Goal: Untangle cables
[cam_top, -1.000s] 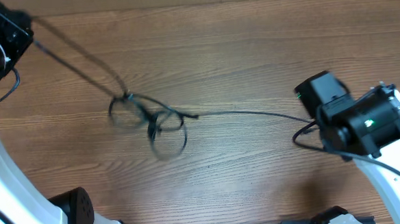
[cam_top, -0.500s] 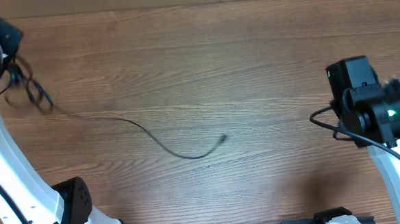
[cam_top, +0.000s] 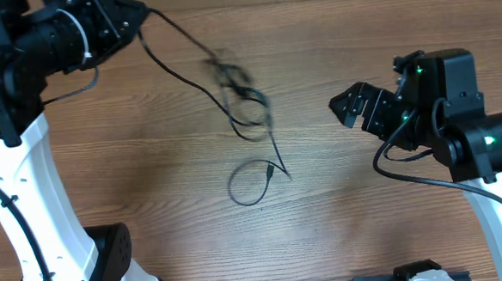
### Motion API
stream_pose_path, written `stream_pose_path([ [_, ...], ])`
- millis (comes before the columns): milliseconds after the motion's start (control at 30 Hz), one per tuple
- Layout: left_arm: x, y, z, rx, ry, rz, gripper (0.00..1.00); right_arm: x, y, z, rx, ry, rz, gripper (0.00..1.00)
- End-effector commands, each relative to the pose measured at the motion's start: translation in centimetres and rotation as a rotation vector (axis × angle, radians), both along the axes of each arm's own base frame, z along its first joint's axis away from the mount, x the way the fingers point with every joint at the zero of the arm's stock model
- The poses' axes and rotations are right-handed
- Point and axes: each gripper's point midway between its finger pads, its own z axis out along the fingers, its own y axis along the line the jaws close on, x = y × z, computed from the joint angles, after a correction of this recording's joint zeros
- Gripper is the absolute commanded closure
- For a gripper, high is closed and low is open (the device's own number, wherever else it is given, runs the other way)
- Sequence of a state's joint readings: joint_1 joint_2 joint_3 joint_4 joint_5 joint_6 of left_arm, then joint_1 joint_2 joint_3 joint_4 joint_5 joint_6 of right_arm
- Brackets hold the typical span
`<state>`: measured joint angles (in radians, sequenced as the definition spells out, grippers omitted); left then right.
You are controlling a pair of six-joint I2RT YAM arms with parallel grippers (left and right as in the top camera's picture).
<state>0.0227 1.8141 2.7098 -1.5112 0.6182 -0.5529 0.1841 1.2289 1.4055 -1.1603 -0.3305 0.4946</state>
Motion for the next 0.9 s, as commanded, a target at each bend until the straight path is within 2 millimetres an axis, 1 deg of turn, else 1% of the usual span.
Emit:
stream_pose_path([
  [0,-1.0,-1.7,1.2,-0.065,0.000,-0.026,0.96,-0.9,3.4,0.2,0.066,0.000,0.207,0.00],
  [133,-1.0,-2.3,1.5,-0.073,-0.006,-0.038,0.96,-1.2,6.0,-1.2,0.062,0.047,0.288,0.00],
  [300,-1.4,-2.9,1.3,-0.076,0.008,-0.053,0.96,-1.3,10.7,-2.3,0.076,0.042,0.421,0.00],
  [400,-1.7,-3.4,1.1,-0.076,0.018,-0.068,0.96,-1.4,13.5,-2.2,0.100,0.003,0.495,0.00],
  [467,-1.9,-3.8,1.0,-0.076,0.029,-0.078,0.96,-1.4,15.1,-1.5,0.128,-0.041,0.537,0.00],
  [533,-2.2,-4.1,0.8,-0.076,0.039,-0.087,0.96,-1.2,16.4,-0.7,0.160,-0.072,0.533,0.00],
  [633,-2.5,-5.0,0.8,-0.081,0.048,-0.109,0.96,-0.7,17.8,0.6,0.211,-0.111,0.518,0.00],
  [700,-2.9,-5.7,0.8,-0.091,0.059,-0.123,0.96,-0.3,18.0,1.0,0.226,-0.127,0.501,0.00],
  [767,-3.3,-6.6,0.8,-0.109,0.079,-0.136,0.96,0.3,18.0,0.9,0.214,-0.141,0.483,0.00],
  [867,-3.6,-7.2,0.8,-0.122,0.095,-0.143,0.96,0.9,18.1,0.3,0.205,-0.136,0.475,0.00],
])
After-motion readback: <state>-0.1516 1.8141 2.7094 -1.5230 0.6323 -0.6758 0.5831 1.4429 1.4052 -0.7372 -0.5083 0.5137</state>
